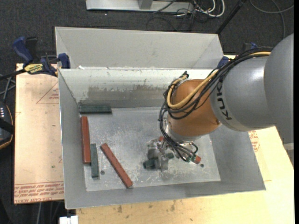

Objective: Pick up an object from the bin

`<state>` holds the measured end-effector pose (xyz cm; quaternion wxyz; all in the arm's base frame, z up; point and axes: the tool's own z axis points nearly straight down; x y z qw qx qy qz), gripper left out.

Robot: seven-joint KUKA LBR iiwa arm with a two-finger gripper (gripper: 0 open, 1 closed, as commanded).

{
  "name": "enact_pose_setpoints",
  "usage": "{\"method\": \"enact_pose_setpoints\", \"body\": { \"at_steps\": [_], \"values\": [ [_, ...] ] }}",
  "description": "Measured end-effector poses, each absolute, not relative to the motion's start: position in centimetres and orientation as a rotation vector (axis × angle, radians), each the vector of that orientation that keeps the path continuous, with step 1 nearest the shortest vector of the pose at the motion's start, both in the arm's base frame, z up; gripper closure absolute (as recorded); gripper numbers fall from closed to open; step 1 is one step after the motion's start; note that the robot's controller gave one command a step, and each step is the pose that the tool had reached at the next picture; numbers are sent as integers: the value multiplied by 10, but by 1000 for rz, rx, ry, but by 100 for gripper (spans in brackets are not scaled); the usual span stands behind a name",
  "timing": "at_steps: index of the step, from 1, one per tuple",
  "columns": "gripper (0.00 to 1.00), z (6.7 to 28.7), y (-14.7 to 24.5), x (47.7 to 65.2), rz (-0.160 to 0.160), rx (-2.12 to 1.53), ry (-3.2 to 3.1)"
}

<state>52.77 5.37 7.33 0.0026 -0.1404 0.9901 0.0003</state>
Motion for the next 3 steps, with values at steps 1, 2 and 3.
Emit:
{"method": "enact_pose_setpoints", "body": {
  "at_steps": [1,2,3],
  "values": [
    [100,73,54,528,1,-440,3106],
    [100,195,64,546,2,-439,3108],
    [100,195,63,546,2,-439,3109]
  ]
}}
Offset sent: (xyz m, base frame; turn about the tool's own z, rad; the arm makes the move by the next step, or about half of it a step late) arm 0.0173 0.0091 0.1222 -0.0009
